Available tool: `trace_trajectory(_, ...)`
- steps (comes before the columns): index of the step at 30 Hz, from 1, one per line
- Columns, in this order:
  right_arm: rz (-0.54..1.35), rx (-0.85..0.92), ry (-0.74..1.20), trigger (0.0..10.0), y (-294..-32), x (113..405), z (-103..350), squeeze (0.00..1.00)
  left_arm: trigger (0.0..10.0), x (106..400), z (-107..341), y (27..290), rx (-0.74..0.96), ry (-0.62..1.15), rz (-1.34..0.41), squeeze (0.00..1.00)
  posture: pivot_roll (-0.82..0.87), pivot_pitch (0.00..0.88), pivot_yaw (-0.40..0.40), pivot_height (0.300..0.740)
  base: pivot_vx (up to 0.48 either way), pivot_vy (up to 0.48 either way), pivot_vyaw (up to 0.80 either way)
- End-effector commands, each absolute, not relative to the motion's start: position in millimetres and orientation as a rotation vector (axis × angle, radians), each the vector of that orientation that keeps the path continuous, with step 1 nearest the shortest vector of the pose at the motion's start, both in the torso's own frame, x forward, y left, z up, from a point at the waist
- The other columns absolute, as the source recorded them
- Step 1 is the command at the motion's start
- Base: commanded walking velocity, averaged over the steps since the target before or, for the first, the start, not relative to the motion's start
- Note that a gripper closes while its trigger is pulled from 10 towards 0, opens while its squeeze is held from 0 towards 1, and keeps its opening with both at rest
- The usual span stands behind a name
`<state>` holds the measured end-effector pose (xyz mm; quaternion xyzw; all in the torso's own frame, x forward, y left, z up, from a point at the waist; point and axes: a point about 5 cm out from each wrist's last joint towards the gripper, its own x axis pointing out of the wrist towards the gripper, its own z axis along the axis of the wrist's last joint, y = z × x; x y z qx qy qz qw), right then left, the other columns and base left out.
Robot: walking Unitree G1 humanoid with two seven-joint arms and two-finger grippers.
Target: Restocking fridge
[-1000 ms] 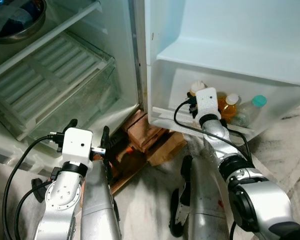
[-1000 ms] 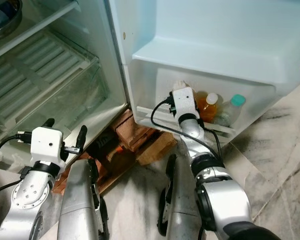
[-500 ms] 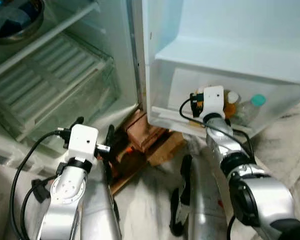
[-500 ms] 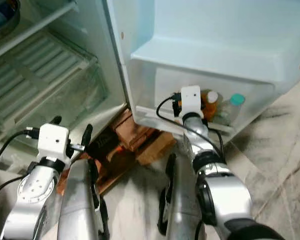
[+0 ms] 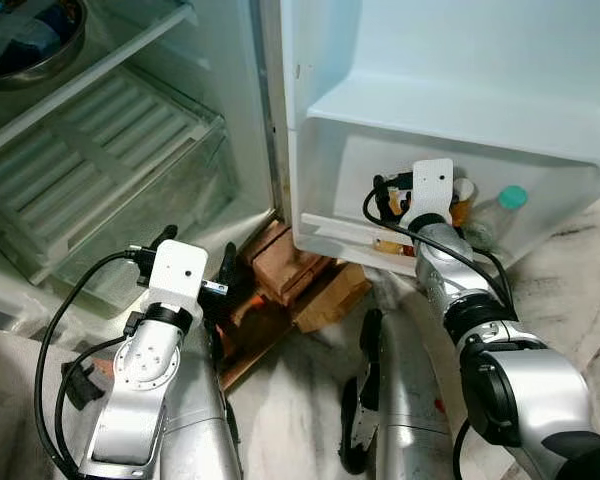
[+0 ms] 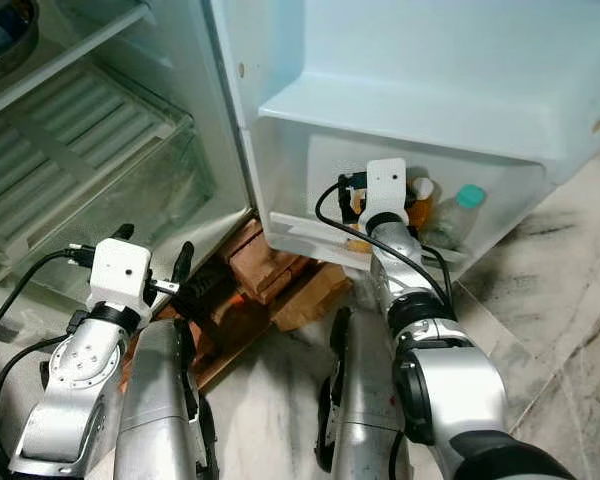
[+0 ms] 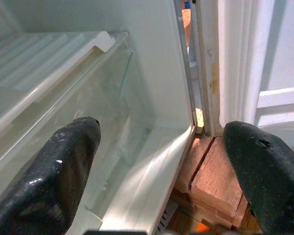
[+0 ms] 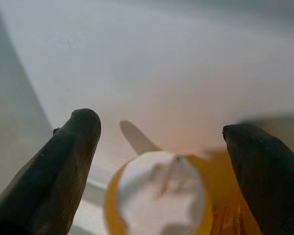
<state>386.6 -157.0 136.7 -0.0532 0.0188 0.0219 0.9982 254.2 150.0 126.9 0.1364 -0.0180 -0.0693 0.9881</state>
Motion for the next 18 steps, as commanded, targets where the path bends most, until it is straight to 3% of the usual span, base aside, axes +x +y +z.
trace_trajectory(1,0.064,-0.103,-0.071,10.0,-153.7,391.0,160.8,1.00,10.0,252.7,122.7,152.8,0.277,-0.025,-0.132,0.00,0.14,0.159,0.011,0.502,0.000,0.000,0.00)
trace_trajectory(9,0.103,-0.074,-0.171,10.0,-152.0,370.9,165.5,1.00,10.0,247.3,121.4,152.2,0.237,-0.038,-0.104,0.00,0.13,0.116,0.004,0.502,0.000,0.000,0.00)
trace_trajectory(15,0.119,-0.071,-0.246,10.0,-153.2,338.3,163.6,1.00,10.0,244.3,119.5,150.7,0.227,-0.039,-0.098,0.00,0.12,0.104,0.003,0.502,0.000,0.000,0.00)
trace_trajectory(18,0.092,-0.089,-0.274,10.0,-154.8,306.9,158.2,1.00,10.0,241.5,116.2,154.3,0.204,-0.013,-0.067,0.00,0.10,0.090,0.008,0.502,0.000,0.000,0.00)
